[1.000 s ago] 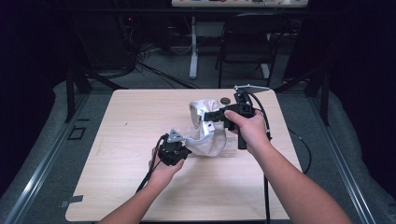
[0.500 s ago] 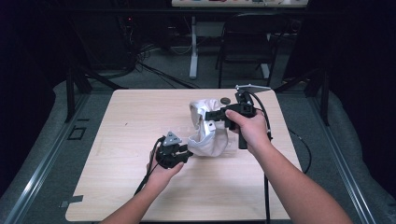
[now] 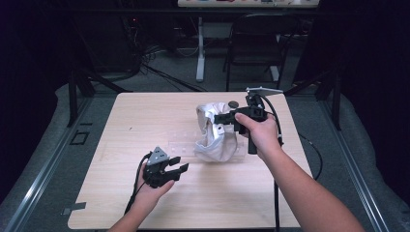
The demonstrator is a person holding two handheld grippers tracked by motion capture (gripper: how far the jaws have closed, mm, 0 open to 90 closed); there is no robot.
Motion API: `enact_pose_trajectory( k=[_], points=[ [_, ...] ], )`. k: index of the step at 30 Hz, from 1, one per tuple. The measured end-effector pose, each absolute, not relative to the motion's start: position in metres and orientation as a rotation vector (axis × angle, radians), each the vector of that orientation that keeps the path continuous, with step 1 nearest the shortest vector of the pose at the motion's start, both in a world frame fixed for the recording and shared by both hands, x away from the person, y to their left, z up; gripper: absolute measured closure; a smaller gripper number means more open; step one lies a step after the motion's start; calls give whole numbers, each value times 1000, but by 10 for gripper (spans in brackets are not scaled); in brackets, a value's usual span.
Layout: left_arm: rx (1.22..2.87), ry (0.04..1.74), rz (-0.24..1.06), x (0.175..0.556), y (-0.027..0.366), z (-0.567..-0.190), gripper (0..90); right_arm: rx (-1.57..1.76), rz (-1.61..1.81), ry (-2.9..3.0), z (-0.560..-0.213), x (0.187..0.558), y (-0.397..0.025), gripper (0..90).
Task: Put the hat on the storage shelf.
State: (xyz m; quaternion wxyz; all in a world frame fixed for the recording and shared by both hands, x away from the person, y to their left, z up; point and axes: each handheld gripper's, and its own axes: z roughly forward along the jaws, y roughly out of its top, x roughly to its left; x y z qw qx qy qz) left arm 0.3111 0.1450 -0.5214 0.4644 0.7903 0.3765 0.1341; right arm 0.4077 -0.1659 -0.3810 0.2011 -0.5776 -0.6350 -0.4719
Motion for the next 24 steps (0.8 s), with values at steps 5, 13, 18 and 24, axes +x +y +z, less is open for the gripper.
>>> enact_pose_trajectory(
  k=[5,13,18,24],
  points=[
    [1927,950,339,308,158,-529,539,-1629,-1350,-1774,-377,405,-169,746],
    [1927,970,368,308,170,-535,537,-1624,-1367,-1804,-375,395,-176,694],
    [1923,974,376,309,175,-535,537,-1629,-1370,-1871,-378,386,-181,651],
    [1916,997,369,311,178,-538,532,-1628,-1396,-1898,-379,375,-185,626]
  ],
)
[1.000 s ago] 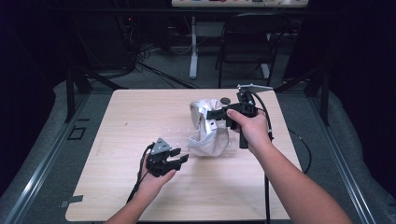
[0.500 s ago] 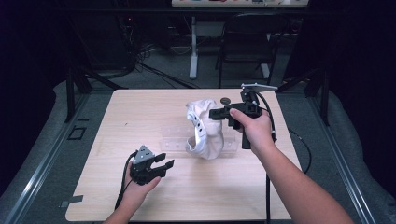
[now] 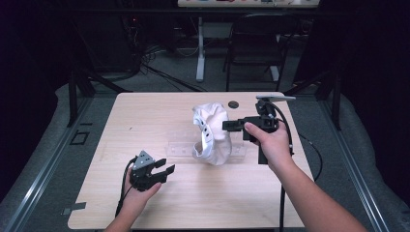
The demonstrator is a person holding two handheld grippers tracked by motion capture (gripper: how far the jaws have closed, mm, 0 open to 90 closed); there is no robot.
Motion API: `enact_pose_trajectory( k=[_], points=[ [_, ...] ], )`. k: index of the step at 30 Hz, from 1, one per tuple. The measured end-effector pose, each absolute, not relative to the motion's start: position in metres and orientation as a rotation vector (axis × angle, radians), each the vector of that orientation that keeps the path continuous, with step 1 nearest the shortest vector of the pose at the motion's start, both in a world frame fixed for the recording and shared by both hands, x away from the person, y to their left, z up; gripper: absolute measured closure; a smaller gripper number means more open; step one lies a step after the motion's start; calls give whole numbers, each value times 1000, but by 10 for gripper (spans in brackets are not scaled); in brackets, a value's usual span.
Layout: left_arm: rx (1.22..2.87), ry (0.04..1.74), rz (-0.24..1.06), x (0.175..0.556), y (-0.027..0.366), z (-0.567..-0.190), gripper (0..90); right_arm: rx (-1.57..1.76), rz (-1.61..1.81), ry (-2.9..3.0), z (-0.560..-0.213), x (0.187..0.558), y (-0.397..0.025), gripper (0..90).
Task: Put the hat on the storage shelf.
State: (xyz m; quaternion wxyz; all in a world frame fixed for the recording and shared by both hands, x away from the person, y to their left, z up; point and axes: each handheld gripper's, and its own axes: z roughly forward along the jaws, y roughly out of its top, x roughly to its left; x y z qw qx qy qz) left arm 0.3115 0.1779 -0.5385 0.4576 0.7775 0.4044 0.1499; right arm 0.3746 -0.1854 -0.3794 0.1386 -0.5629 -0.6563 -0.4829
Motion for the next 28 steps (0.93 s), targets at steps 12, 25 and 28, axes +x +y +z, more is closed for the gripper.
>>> enact_pose_trajectory(
  k=[12,25,28],
  points=[
    [1934,987,392,310,174,-542,520,-1642,-1473,-2025,-396,347,-193,576],
    [1940,962,393,309,170,-541,525,-1711,-1575,-2107,-423,305,-206,538],
    [1944,910,413,310,171,-535,565,-1720,-1606,-2122,-430,295,-210,509]
  ],
)
